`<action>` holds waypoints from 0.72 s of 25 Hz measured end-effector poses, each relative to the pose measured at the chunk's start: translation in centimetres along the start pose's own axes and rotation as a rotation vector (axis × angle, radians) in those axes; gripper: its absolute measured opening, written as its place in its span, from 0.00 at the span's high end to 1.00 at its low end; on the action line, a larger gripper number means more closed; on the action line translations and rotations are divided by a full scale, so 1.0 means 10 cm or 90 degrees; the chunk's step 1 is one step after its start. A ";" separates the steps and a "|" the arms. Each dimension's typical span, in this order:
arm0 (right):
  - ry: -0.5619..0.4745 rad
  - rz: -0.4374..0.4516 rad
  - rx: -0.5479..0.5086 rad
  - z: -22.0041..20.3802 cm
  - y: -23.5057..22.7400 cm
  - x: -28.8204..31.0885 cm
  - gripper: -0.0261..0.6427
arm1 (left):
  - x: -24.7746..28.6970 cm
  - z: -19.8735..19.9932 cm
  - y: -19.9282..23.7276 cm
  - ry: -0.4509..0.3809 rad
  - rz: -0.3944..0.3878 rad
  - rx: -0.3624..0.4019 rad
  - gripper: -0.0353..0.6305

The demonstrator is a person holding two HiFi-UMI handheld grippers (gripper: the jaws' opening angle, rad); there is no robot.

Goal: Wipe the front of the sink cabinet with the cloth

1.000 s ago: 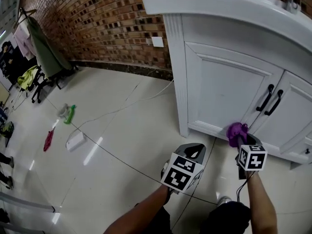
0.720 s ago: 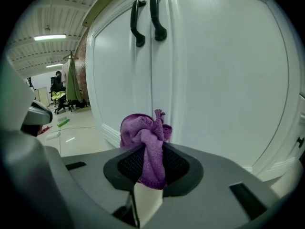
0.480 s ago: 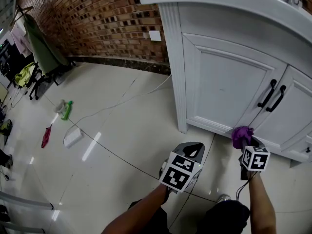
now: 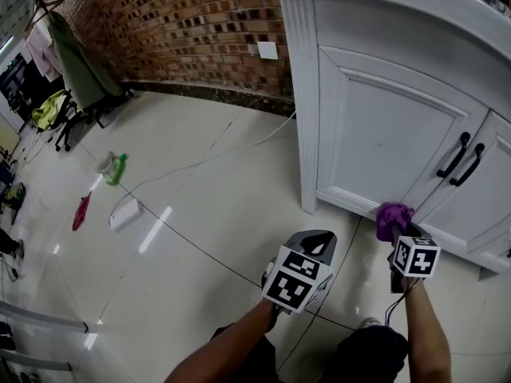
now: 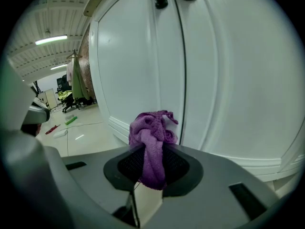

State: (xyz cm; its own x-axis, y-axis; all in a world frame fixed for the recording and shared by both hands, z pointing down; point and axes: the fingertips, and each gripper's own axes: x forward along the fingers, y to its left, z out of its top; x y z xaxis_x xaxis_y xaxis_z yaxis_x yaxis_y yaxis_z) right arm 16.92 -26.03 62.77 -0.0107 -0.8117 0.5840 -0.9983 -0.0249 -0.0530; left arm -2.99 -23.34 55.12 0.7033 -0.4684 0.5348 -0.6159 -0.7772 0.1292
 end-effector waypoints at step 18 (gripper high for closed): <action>-0.004 0.127 -0.046 0.48 1.23 0.67 0.82 | -0.25 -0.10 0.46 -0.005 0.054 -0.020 0.94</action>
State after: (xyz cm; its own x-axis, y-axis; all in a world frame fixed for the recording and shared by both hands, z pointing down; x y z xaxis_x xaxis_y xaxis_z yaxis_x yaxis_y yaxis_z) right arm 4.80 -34.58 62.15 -0.2078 -0.8005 0.5622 -0.9781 0.1776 -0.1086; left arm -7.94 -25.31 55.25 0.6506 -0.5360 0.5379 -0.6843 -0.7210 0.1091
